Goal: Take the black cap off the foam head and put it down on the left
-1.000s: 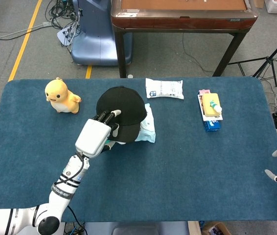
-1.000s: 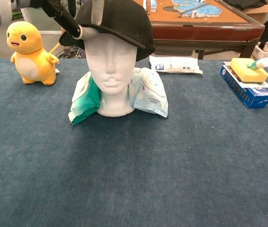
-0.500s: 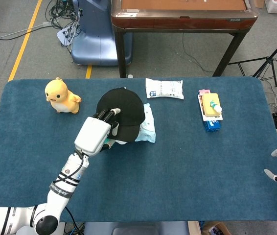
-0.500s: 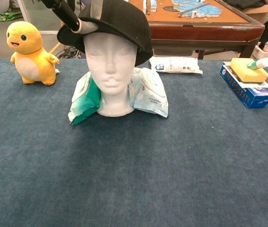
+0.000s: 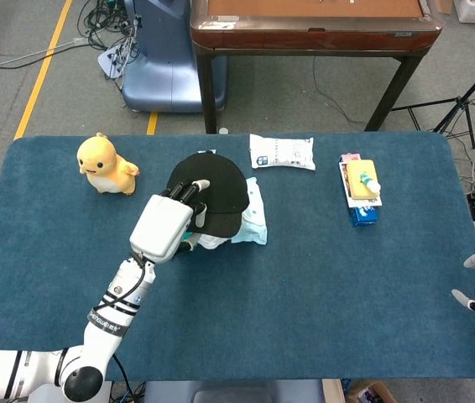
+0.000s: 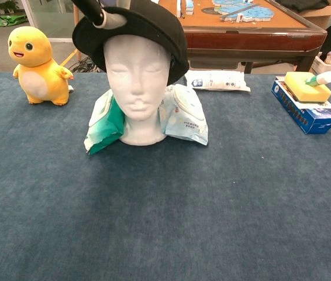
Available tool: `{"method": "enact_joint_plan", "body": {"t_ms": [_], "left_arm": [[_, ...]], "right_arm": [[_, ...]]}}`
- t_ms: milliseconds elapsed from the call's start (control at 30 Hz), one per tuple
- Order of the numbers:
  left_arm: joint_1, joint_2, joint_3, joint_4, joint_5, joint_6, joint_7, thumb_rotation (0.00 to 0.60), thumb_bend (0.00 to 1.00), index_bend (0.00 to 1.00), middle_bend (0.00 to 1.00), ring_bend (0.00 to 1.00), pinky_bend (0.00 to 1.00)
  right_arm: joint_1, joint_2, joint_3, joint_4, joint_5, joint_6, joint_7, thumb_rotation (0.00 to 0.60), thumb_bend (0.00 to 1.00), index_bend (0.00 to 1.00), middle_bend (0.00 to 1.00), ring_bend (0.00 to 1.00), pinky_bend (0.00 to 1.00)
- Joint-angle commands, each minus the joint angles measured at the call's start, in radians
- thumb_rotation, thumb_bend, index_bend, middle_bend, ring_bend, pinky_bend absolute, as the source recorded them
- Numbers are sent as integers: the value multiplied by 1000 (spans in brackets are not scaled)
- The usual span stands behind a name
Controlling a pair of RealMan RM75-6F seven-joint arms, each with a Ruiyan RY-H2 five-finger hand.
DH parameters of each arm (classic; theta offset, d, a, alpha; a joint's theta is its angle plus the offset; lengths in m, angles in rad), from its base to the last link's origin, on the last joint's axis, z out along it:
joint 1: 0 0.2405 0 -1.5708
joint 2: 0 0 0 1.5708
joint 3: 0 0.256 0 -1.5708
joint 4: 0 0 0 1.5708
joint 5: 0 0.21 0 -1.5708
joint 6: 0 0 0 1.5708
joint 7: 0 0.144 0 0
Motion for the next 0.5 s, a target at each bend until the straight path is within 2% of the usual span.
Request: {"method": "enact_joint_plan", "body": {"t_ms": [33,500], "left_arm": [[-12,0,-6,3,-16,2,1,600,338,618,187,174,400],[-68,-2,-29,20,-73,16,0,600,338,618,188,174,400]], "right_arm": [[1,0,0,0,2,-2,0,600,80,449,448,361,548],[9,1,2,3,14,-17,1,600,80,449,448,361,548]]}}
